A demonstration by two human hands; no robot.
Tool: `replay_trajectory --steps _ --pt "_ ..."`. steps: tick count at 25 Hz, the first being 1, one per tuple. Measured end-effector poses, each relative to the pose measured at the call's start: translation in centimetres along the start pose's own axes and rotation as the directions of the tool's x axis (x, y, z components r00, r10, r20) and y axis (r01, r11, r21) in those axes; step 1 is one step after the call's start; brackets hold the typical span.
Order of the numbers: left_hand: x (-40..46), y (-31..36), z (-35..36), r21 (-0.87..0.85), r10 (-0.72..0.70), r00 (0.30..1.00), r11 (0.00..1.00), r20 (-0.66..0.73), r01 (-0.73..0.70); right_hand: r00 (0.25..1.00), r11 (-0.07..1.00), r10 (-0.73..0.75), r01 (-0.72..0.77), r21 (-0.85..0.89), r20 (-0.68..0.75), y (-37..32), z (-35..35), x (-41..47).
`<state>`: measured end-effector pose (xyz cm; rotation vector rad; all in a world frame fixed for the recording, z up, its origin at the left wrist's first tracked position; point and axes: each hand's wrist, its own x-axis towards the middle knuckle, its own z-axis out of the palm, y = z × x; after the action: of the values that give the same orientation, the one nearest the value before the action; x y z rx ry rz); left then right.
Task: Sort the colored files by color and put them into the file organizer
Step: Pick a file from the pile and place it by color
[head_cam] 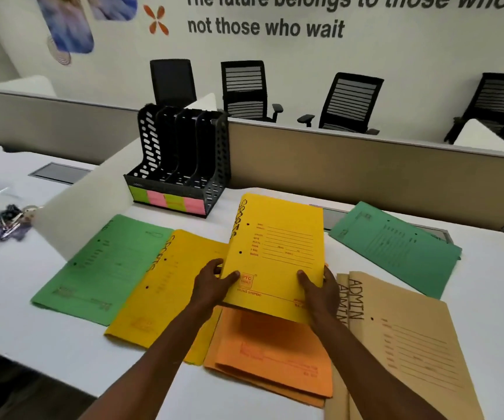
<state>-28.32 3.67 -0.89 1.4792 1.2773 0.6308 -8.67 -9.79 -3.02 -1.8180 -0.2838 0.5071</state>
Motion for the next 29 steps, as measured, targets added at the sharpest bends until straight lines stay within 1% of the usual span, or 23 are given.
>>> replay_trajectory --steps 6,8,11,15,18,25,29 --pt "0.6 -3.5 -8.3 0.137 -0.026 1.000 0.990 -0.001 0.026 0.998 0.999 0.028 -0.027 -0.026 0.048 -0.1 7.0 -6.2" --pt "1.1 -4.5 -11.3 0.175 -0.032 0.999 0.984 -0.006 0.033 0.995 0.999 0.040 -0.038 -0.015 0.095 -0.1 9.2 -8.2" --pt "1.9 -6.1 -15.3 0.239 -0.064 0.998 0.969 -0.027 0.069 0.977 0.992 0.105 -0.115 0.045 0.187 -0.2 12.0 -10.8" --pt "2.5 -8.1 -18.0 0.304 -0.088 0.995 0.948 -0.045 0.097 0.952 0.986 0.150 -0.165 0.033 0.268 -0.4 14.8 -12.8" --pt "2.9 -9.1 -18.6 0.326 -0.098 0.991 0.937 -0.094 0.124 0.939 0.985 0.166 -0.173 -0.002 0.301 -0.3 15.9 -13.3" --pt "2.9 -10.6 -18.1 0.354 -0.094 0.990 0.926 -0.109 0.127 0.933 0.968 0.153 -0.074 -0.241 0.326 -0.1 16.8 -13.7" --pt "3.3 -10.8 -18.2 0.406 -0.088 0.992 0.906 -0.090 0.117 0.906 0.921 0.101 0.071 -0.383 0.411 0.8 17.0 -14.5"
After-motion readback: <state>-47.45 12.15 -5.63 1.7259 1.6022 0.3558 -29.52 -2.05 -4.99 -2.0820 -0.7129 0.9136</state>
